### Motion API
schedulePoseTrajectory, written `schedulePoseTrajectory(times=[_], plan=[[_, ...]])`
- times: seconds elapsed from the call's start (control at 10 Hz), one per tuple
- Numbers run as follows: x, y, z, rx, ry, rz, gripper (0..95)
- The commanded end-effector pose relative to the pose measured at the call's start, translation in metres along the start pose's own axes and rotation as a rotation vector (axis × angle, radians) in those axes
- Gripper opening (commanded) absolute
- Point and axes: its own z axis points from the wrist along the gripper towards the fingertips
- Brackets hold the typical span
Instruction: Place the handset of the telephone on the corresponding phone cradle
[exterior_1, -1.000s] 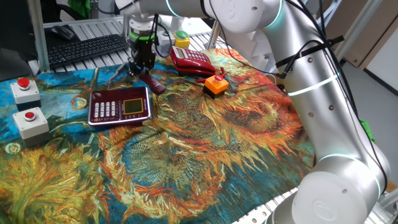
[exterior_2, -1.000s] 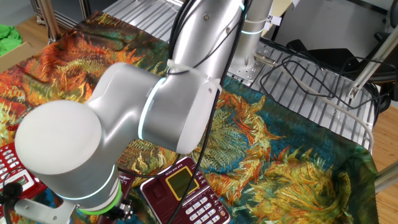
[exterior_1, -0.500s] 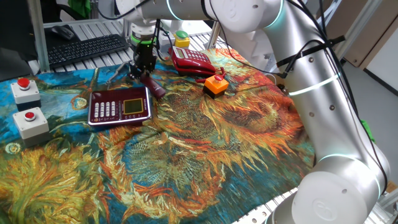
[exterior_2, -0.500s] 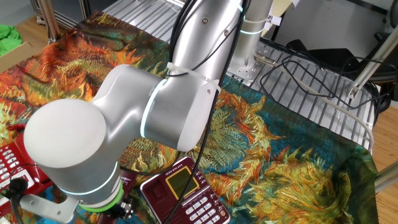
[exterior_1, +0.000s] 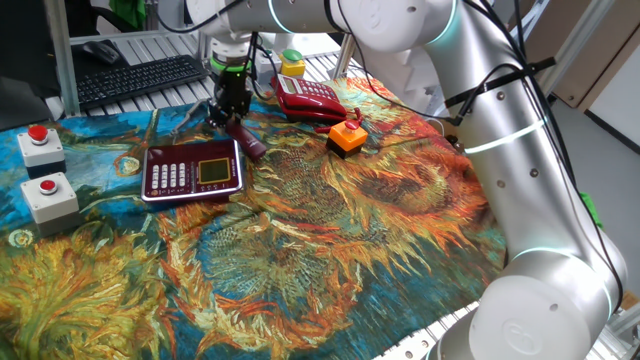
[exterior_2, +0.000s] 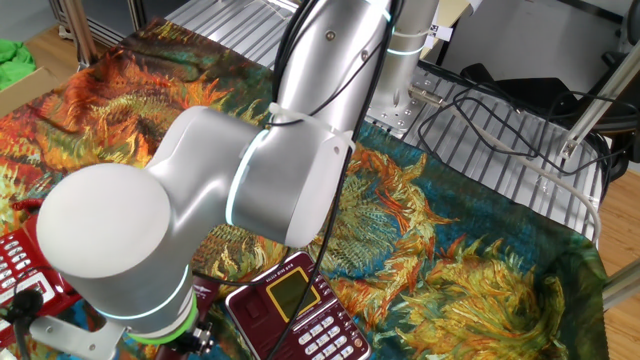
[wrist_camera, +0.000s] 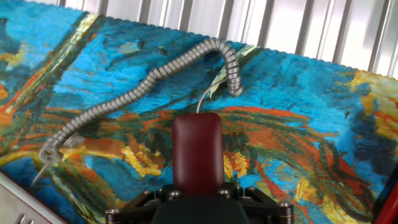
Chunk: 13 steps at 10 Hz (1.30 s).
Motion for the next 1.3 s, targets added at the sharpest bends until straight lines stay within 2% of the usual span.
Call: schedulePoseTrajectory(times=[0.1, 0.2, 0.6, 0.7, 0.8, 0.9, 1.0, 1.1, 1.3], plan=[[0.0017, -0.0001, 0.0001, -0.001, -0.003, -0.001, 0.0], [0.0017, -0.0001, 0.0003, -0.002, -0.003, -0.013, 0.0], [0.0019, 0.0002, 0.0011, -0.005, -0.005, 0.023, 0.0], [0.0019, 0.0002, 0.0012, -0.005, -0.005, 0.026, 19.0], [0.0020, 0.0004, 0.0013, -0.005, -0.005, 0.032, 19.0], [0.0020, 0.0004, 0.0013, -0.005, -0.005, 0.035, 38.0], [0.0020, 0.0004, 0.0013, -0.005, -0.005, 0.035, 38.0], [0.0020, 0.0005, 0.0013, -0.006, -0.005, 0.034, 57.0], [0.0020, 0.0007, 0.0012, -0.006, -0.006, 0.038, 57.0]])
